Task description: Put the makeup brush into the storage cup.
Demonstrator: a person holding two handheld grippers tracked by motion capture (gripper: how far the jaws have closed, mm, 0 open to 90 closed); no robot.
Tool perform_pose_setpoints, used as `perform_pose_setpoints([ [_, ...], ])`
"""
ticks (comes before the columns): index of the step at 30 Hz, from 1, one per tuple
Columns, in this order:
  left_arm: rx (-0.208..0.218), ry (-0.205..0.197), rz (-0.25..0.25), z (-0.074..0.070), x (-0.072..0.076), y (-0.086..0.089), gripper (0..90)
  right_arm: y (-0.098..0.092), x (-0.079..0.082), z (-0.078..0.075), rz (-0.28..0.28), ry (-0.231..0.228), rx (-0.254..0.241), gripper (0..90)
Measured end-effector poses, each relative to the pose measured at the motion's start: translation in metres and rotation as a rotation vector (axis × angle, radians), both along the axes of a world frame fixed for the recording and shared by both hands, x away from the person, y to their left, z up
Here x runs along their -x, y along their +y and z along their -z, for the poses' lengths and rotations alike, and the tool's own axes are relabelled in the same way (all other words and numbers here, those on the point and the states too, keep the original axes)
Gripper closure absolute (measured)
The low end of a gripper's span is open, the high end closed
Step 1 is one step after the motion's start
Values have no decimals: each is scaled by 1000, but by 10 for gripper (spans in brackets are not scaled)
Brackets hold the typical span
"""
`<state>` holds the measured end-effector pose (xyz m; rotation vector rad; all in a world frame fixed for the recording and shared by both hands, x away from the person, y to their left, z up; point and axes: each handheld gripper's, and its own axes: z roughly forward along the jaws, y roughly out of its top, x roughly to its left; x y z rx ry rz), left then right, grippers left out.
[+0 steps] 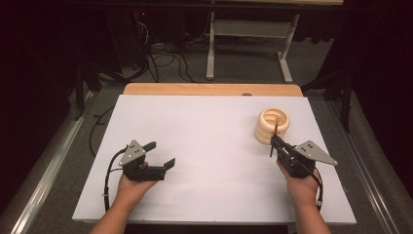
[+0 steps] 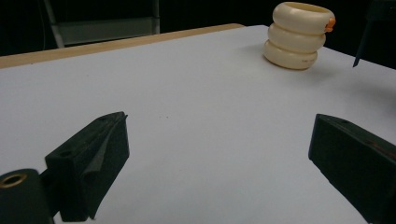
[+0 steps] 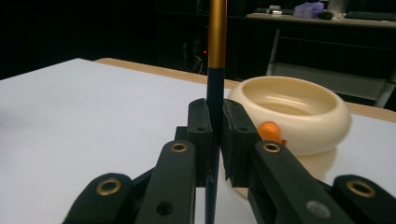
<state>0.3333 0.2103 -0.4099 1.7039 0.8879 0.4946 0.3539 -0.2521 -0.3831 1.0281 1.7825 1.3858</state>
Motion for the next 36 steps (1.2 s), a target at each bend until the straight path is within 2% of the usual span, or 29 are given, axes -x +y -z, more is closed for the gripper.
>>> perform_pose_setpoints([
  [7,-7,0,2,0,0,-1,57,-19,-3,2,58,5,-34,853],
  [13,-9,2,4,0,0,-1,58,-26,-4,2,77,5,-48,852],
  [22,-15,-7,7,-1,0,-2,58,-23,-5,-2,75,-9,-51,854],
  [36,-15,-7,11,-1,0,-2,60,-14,-15,-23,86,-43,-71,856],
])
